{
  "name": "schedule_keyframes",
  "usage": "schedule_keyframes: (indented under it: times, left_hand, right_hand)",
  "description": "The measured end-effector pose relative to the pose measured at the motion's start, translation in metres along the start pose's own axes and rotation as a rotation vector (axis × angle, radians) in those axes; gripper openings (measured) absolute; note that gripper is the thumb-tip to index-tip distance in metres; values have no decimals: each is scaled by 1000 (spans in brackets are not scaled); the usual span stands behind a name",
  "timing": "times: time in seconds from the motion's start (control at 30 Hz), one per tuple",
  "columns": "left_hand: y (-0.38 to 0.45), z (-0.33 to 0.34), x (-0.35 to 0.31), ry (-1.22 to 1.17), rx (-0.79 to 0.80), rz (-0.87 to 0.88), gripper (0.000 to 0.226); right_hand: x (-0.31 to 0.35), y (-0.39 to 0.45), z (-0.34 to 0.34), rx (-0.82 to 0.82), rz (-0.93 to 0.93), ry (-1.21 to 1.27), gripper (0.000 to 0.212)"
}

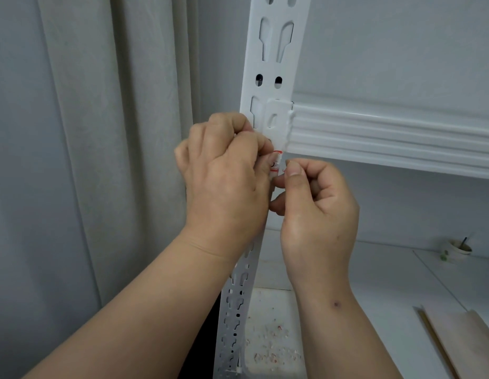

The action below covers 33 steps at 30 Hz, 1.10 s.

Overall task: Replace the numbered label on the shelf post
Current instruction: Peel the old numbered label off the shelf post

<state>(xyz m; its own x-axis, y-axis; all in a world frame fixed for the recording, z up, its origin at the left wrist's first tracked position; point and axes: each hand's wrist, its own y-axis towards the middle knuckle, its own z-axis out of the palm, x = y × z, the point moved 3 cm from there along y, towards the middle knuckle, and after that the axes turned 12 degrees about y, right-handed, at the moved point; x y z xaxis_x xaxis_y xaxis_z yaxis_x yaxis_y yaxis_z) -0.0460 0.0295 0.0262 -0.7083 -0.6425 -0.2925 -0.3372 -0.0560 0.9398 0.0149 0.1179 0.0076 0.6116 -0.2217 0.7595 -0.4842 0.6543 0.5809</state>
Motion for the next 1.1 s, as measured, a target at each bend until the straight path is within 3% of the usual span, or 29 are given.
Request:
schedule_keyframes:
  times: [0.53, 0.8, 1.1]
  left_hand:
    - [-3, 5, -2, 61, 55, 73, 8]
    - [-9, 0, 2, 2, 75, -64, 17]
    - [1, -3, -10, 63, 39, 13, 5]
  right_hand:
    - [1, -1, -4, 2, -33, -30, 14]
    - [0, 0, -6, 8, -19, -10, 14]
    - [-2, 0, -9, 19, -25, -49, 14]
